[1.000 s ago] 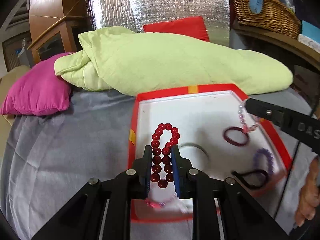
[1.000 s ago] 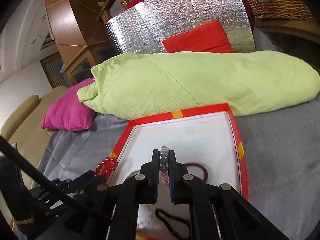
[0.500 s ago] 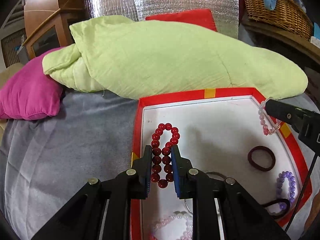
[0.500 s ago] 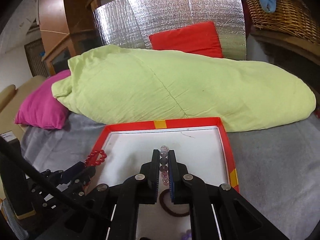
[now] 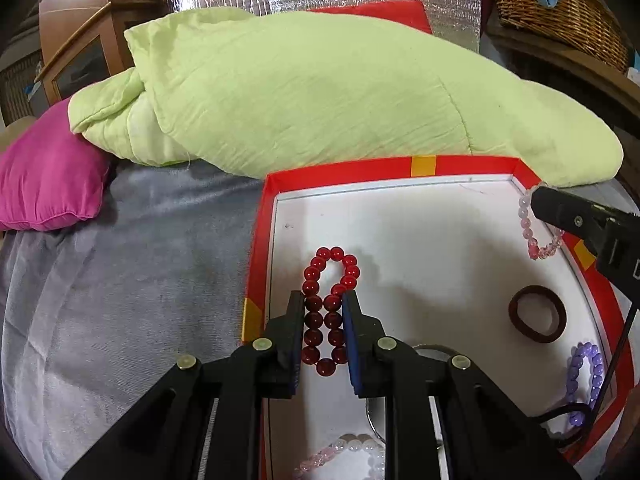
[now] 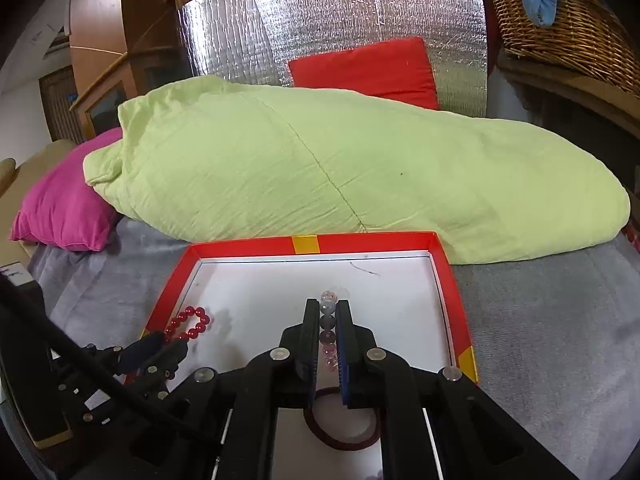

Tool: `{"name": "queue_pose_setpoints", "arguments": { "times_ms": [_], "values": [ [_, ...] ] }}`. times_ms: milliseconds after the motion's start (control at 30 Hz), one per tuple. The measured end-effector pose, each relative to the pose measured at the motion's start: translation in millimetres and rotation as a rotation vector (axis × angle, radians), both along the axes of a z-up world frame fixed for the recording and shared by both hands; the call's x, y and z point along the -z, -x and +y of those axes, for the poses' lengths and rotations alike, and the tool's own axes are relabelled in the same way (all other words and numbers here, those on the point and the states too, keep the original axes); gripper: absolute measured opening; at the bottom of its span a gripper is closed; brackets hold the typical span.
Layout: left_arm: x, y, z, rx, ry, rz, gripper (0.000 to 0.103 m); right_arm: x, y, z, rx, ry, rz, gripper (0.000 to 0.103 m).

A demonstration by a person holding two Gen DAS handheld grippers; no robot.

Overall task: Organize jewelry
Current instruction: 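Lower both bracelets into the box and open both tools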

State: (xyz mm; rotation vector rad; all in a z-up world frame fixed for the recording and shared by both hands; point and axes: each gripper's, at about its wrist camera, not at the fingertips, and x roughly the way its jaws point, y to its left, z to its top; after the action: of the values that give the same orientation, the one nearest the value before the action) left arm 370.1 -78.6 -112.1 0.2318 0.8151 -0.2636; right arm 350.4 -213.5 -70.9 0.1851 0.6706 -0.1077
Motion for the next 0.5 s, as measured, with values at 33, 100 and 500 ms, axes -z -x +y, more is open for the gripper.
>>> {"name": "queue_pose_setpoints", "arguments": {
  "times_ms": [33,100,500],
  "values": [
    [1,0,0,0.0,-0.002,0.002,0.02,1,-1,0,0.0,-0.001,0.002,0.009],
    [2,-1,-1,-0.001,-0.006,0.006,0.02,2,-2,-1,0.005,-0.005,0.005,0.009],
    [-10,12,-1,0.007,-0.023,-0.047,0.059,5,-2,-10,0.038,-0.021,0.011,0.023]
  ]
}}
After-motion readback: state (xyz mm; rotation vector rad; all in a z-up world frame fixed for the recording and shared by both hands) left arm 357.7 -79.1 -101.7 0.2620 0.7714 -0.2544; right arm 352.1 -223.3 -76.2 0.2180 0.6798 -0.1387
